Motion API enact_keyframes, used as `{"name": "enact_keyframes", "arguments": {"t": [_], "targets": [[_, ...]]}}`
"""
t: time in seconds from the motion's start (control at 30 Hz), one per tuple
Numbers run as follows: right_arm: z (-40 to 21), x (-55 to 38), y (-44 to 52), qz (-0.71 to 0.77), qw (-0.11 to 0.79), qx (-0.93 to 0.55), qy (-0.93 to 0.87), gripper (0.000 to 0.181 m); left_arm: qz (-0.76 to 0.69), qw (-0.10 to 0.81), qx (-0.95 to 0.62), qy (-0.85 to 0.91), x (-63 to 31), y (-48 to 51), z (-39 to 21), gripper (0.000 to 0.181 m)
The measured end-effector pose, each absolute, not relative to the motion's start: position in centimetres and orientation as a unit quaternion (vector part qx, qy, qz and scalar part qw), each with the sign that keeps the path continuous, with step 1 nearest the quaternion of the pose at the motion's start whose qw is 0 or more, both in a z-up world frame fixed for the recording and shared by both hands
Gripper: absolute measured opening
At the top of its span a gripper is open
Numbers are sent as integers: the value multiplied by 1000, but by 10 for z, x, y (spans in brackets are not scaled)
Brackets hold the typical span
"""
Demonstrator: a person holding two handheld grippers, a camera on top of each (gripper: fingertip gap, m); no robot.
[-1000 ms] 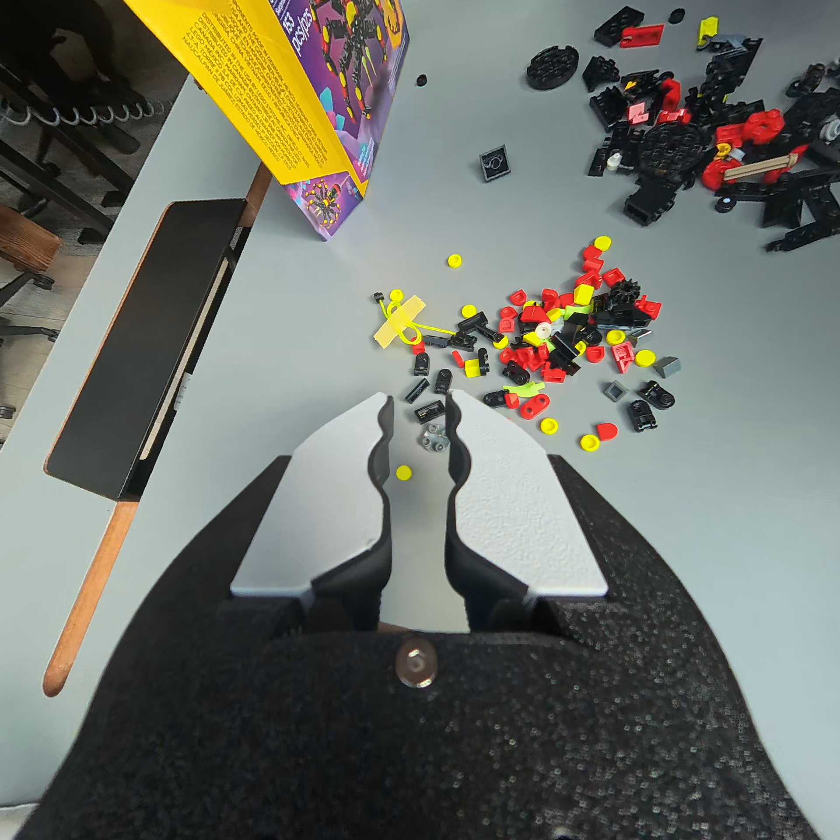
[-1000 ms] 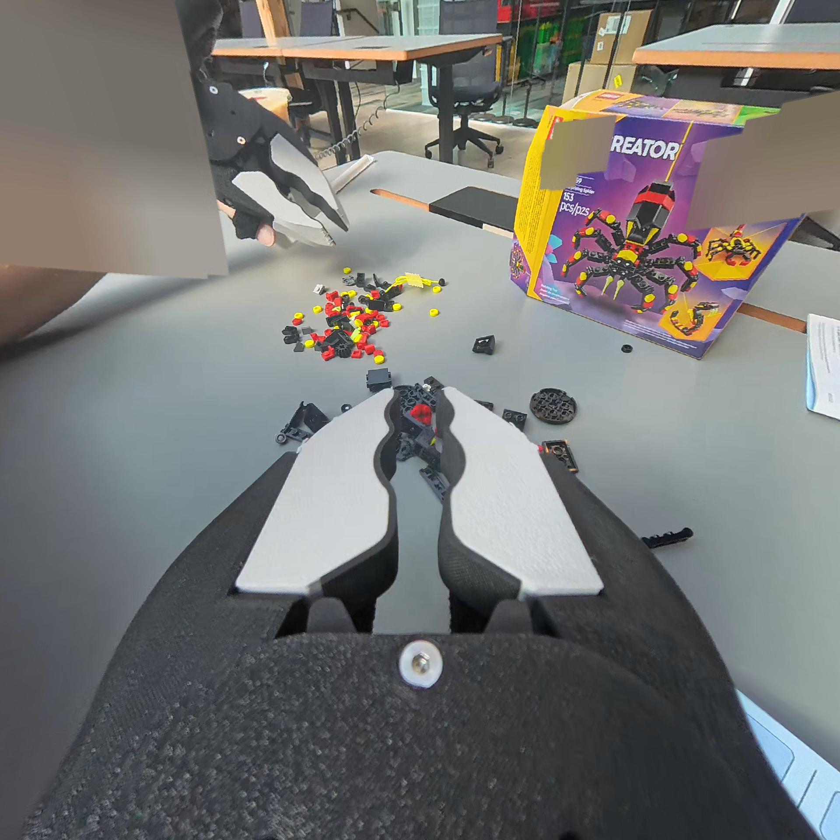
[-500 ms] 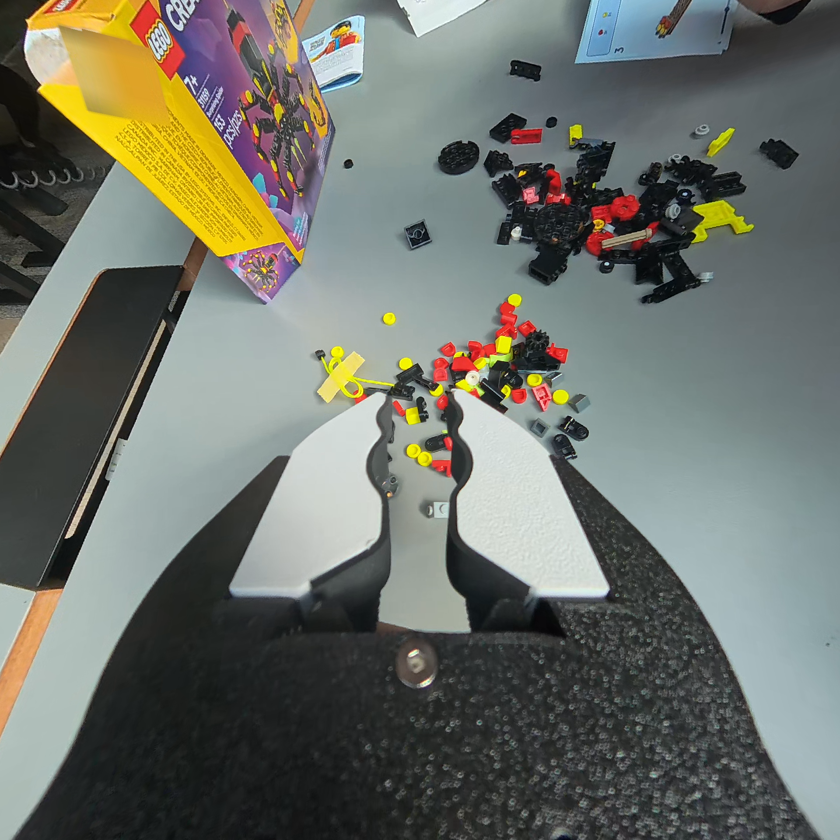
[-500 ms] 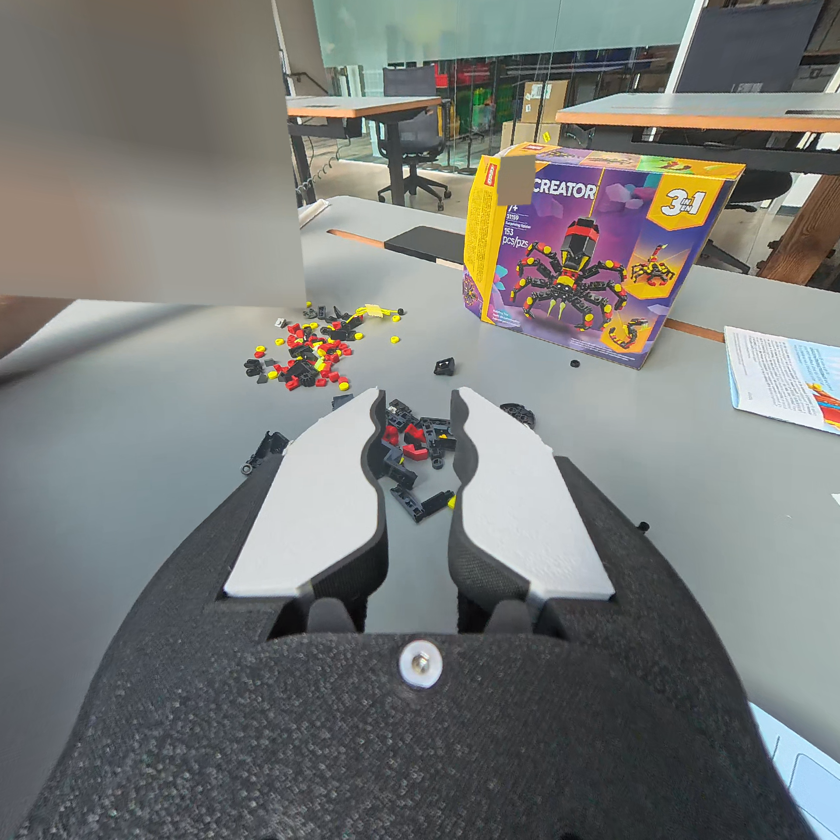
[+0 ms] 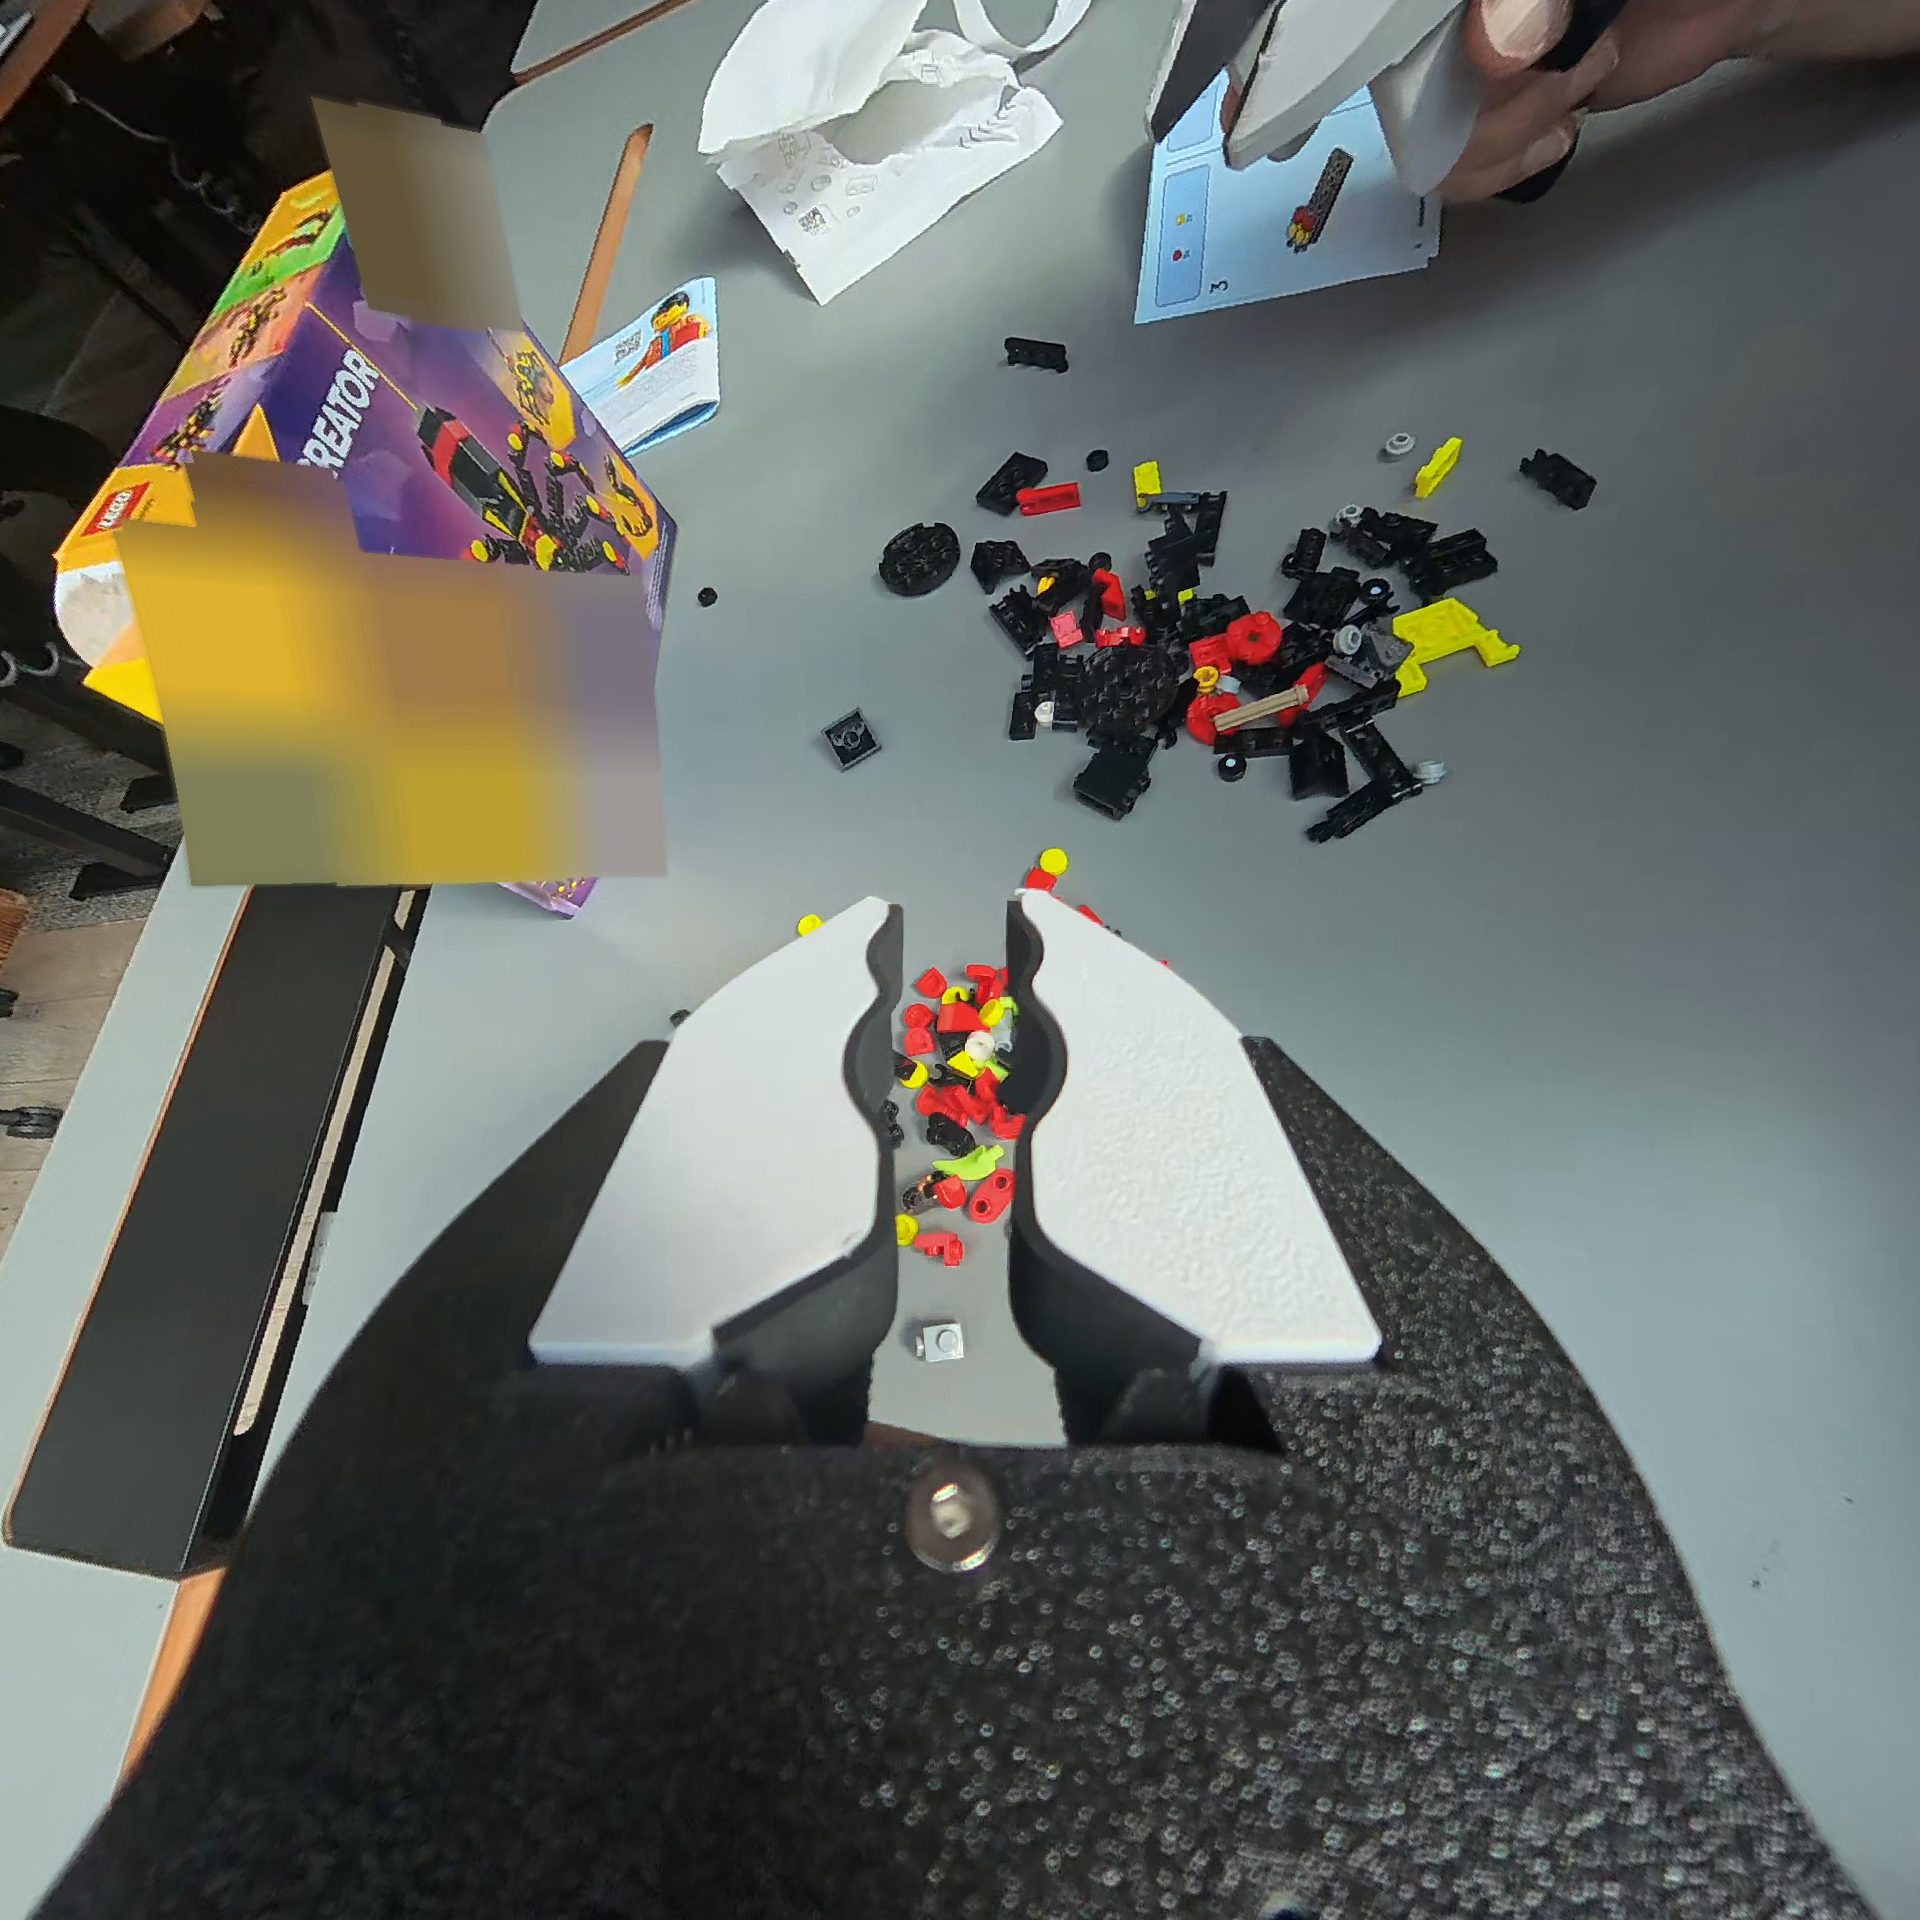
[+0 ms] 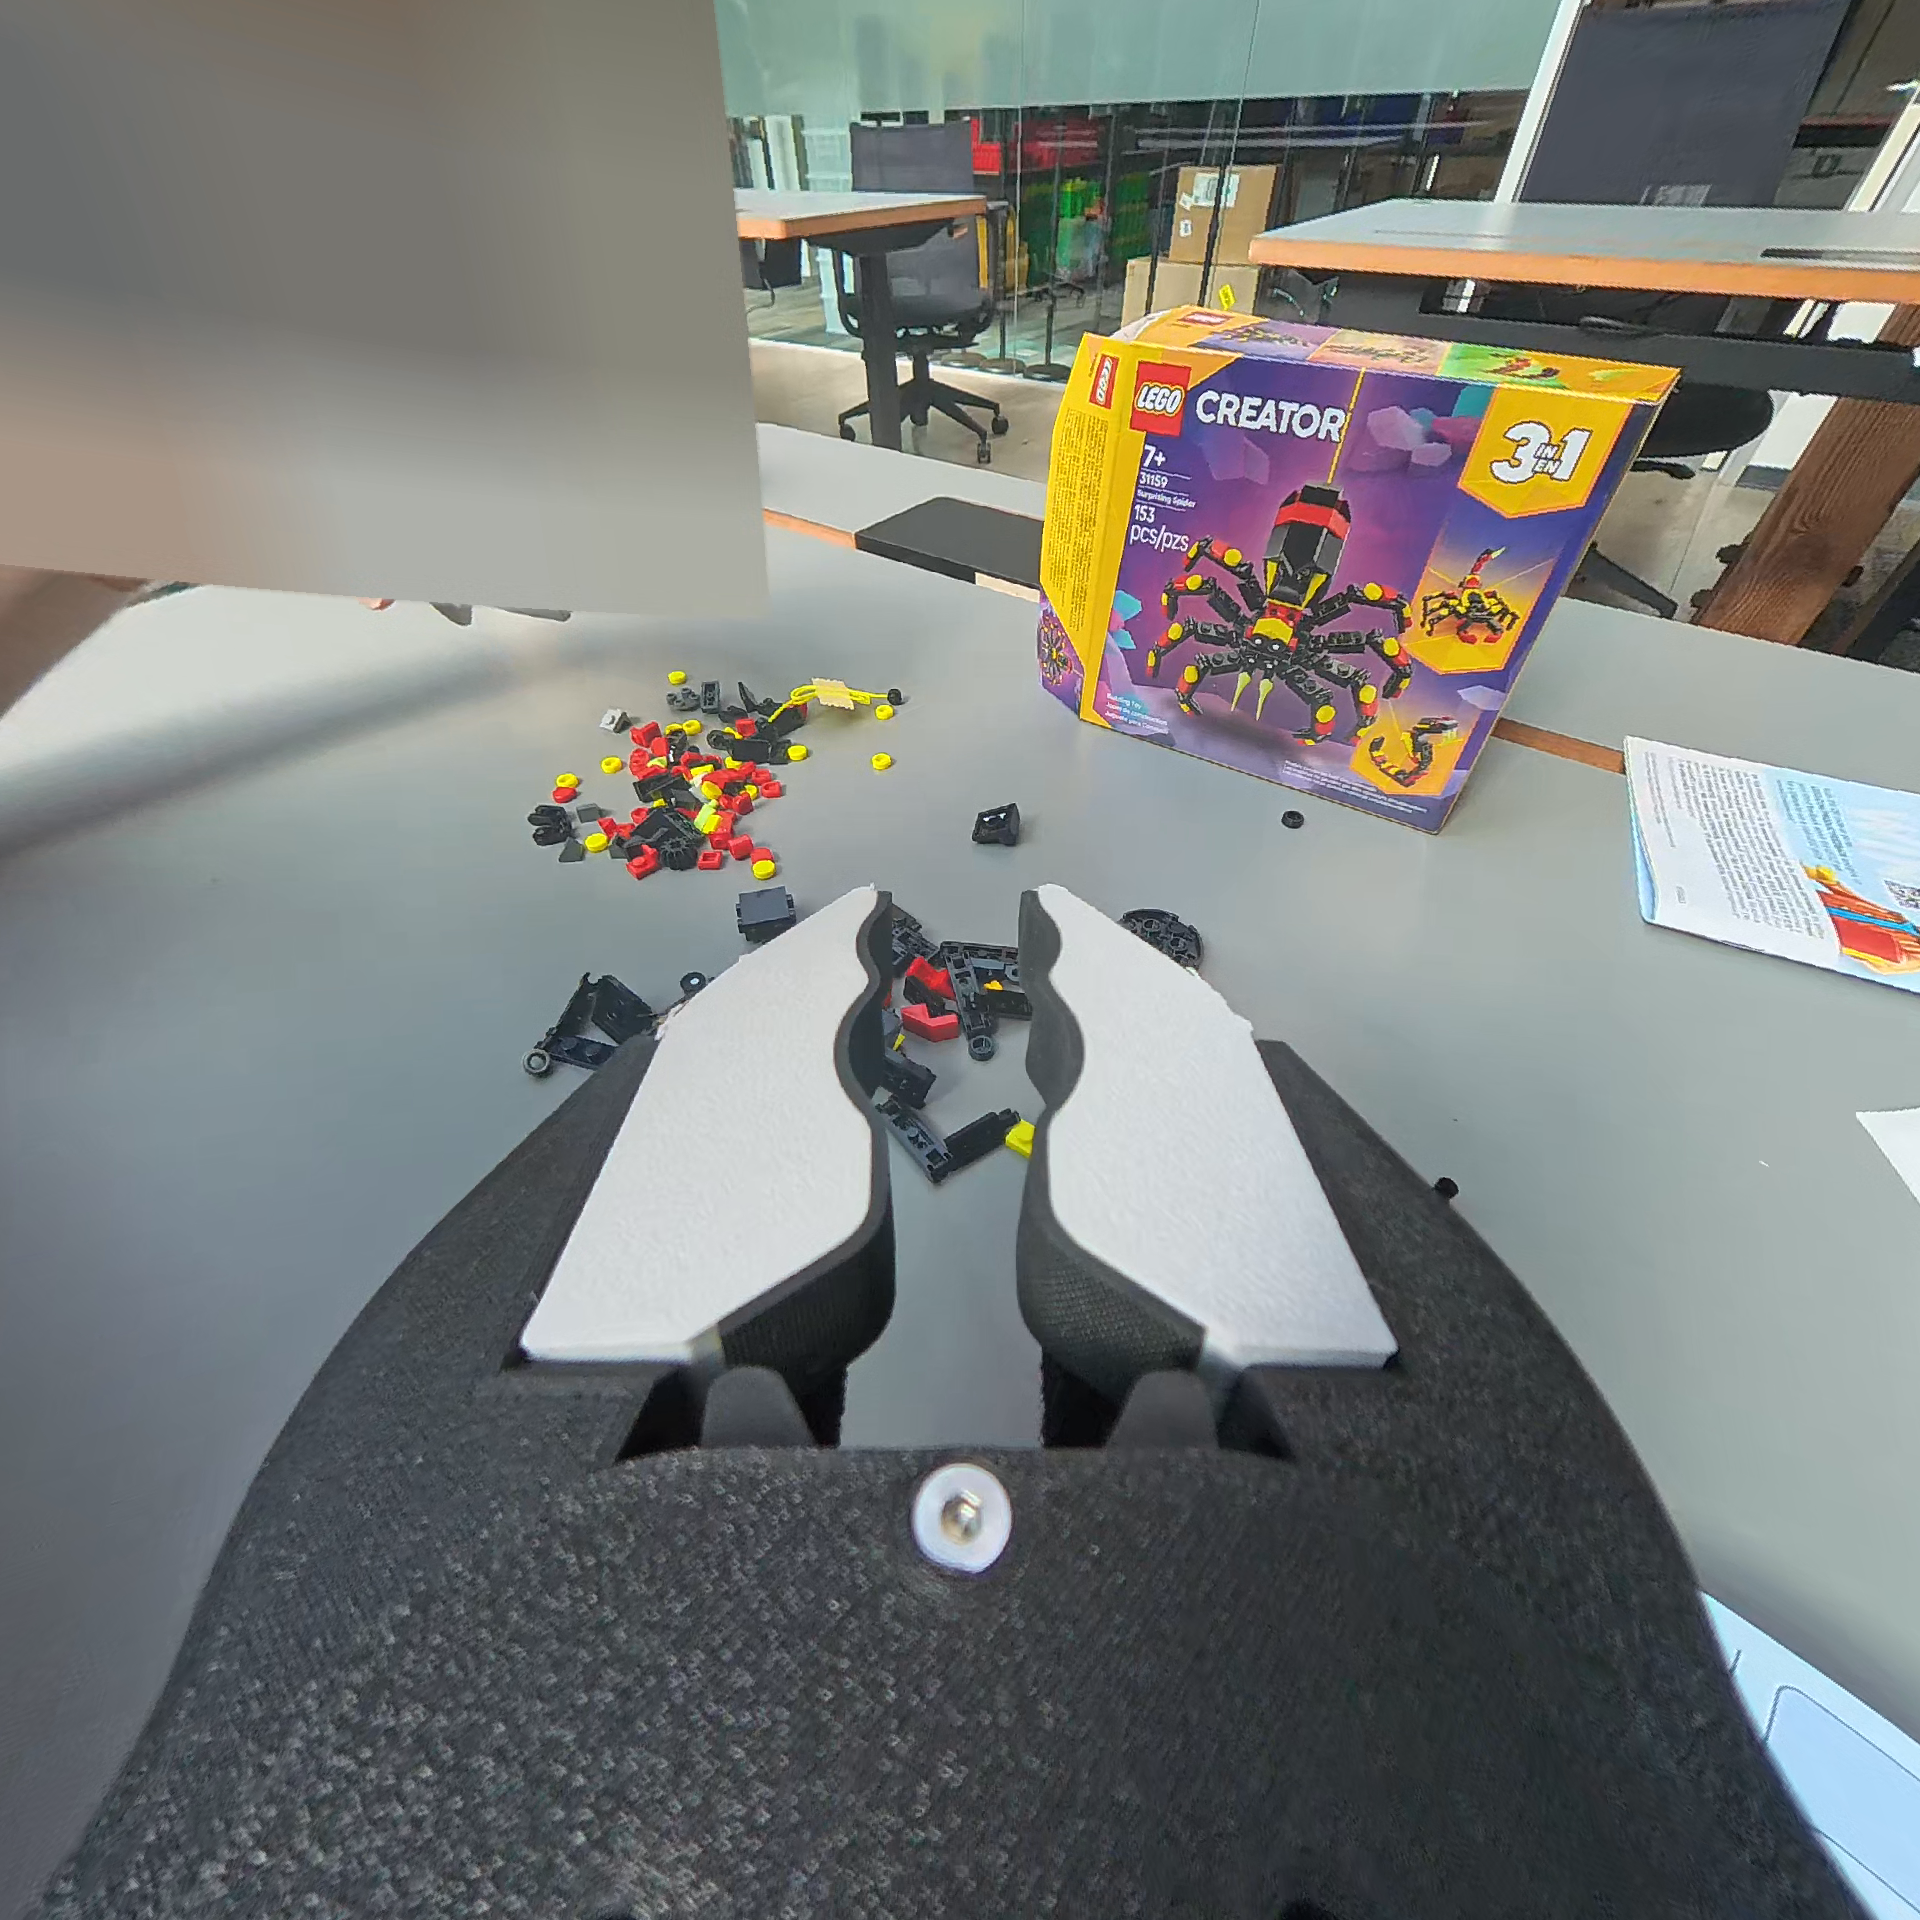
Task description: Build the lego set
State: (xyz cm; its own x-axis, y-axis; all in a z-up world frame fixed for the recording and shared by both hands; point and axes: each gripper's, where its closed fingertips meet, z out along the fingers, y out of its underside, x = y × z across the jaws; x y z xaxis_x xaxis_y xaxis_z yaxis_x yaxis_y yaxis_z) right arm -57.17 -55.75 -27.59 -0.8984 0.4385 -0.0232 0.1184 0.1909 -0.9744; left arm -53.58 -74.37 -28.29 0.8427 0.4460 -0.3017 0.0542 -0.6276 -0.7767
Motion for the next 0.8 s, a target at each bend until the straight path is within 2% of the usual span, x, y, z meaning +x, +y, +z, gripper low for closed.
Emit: {"name": "enact_keyframes", "arguments": {"t": [0.27,0.37,0.53,0.67,0.8], "targets": [[-284,-571,-559,594,123,-183,-774,20,220,432,-864,-136,-532,-728,-283,18],[-306,-564,-566,552,82,-177,-810,20,210,431,-868,-132,-532,-718,-292,18],[-326,-566,-573,483,33,-160,-860,16,233,407,-869,-156,-554,-695,-310,18],[-322,-595,-564,441,79,-129,-885,10,206,387,-889,-135,-567,-668,-327,16],[-320,-604,-566,456,54,-141,-877,10,163,344,-914,-141,-579,-656,-353,13]]}}
